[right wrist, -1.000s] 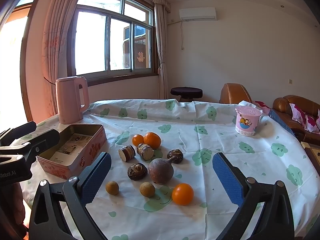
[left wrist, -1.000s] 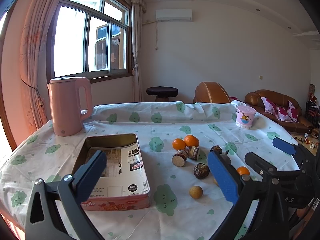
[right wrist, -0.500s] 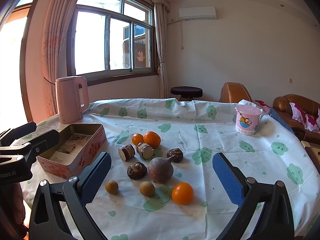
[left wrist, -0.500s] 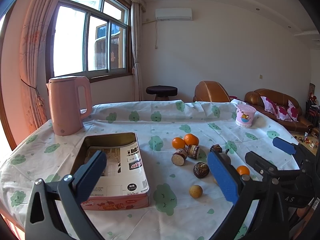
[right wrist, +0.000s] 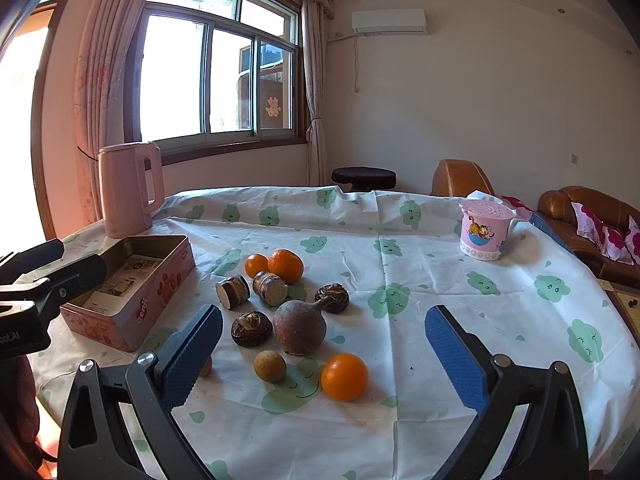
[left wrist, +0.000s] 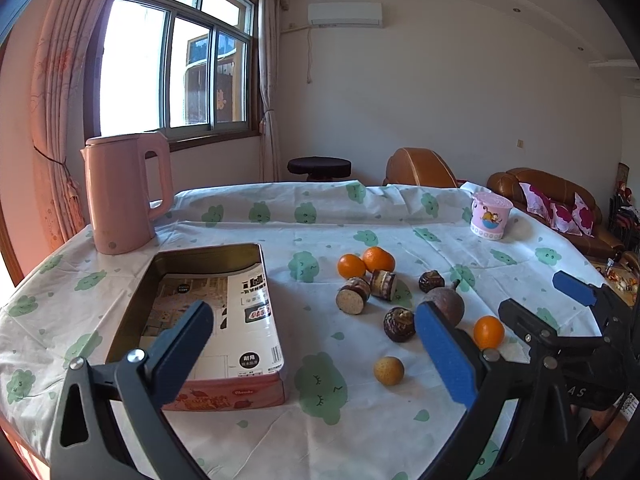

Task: Organize fruits
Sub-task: 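Grasp the yellow-brown round fruit with the left gripper while the right gripper grasps the large orange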

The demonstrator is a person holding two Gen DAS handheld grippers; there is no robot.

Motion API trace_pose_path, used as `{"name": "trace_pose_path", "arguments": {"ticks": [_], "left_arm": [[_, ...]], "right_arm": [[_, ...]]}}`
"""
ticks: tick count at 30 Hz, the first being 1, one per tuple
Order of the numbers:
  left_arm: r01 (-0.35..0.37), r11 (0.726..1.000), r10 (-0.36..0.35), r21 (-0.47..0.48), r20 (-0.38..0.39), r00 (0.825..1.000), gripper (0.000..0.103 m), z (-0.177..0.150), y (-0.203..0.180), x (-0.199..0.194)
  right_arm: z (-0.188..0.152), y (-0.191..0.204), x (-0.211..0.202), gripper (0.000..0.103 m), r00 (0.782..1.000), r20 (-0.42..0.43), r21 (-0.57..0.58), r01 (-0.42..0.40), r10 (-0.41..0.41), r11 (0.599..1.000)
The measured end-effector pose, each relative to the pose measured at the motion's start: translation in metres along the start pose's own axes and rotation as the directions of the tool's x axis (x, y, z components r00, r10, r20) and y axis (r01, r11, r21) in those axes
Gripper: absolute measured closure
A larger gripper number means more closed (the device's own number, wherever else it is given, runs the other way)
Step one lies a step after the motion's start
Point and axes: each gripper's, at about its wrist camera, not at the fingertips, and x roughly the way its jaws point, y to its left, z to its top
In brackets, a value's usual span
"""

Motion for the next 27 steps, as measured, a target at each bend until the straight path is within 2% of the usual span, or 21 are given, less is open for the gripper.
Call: {"name": "trace_pose_path", "arguments": {"ticks": [5, 8, 10, 12, 14, 16, 18, 21, 23, 27], "left_arm": [[0.036, 0.999, -0.035, 0.021, -0.067, 0.997, 0.002, -0.014, -0.011, 0.019], [0.077, 0.997, -0.074, 0.019, -0.118, 0.99, 0.014, -0.018, -0.017, 0.03], [0.118, 0.993, -0.115, 0.013, -0.158, 0.981, 0.025, -0.019, -0.022, 0.039], [0.142, 0.99, -0.136, 0.021, -0.178, 0.974, 0.03, -0.019, -0.028, 0.044], [0.162, 0.986, -0.152, 0.034, -0.2, 0.968, 0.033, -0.019, -0.035, 0.049], [0.183, 0.982, -0.17, 0.04, -0.227, 0.959, 0.037, -0.02, -0.041, 0.055], [0.188, 0.981, -0.172, 0.041, -0.249, 0.953, 0.039, -0.021, -0.042, 0.062], [0.215, 0.976, -0.198, 0.024, -0.295, 0.935, 0.051, -0.022, -0.043, 0.072], [0.229, 0.973, -0.211, 0.022, -0.319, 0.924, 0.051, -0.022, -0.045, 0.077], [0.24, 0.97, -0.212, 0.033, -0.36, 0.909, 0.053, -0.024, -0.049, 0.083]], "right_arm": [[-0.015, -0.015, 0.015, 0.001, 0.999, -0.042, 0.012, 0.034, -0.034, 0.999], [-0.02, -0.02, 0.023, 0.001, 0.997, -0.069, 0.007, 0.036, -0.035, 0.999], [-0.023, -0.02, 0.026, 0.002, 0.996, -0.083, 0.007, 0.026, -0.026, 1.0], [-0.024, -0.019, 0.03, 0.01, 0.995, -0.101, 0.001, 0.015, -0.014, 1.0], [-0.026, -0.019, 0.035, 0.023, 0.992, -0.126, 0.0, -0.002, 0.002, 1.0], [-0.027, -0.019, 0.04, 0.03, 0.988, -0.151, 0.01, -0.021, 0.022, 1.0], [-0.027, -0.02, 0.042, 0.032, 0.986, -0.165, 0.017, -0.037, 0.039, 0.999], [-0.028, -0.021, 0.047, 0.043, 0.979, -0.194, 0.031, -0.064, 0.069, 0.997], [-0.029, -0.023, 0.052, 0.054, 0.972, -0.218, 0.043, -0.079, 0.087, 0.996], [-0.029, -0.02, 0.054, 0.061, 0.966, -0.238, 0.025, -0.093, 0.096, 0.995]]}}
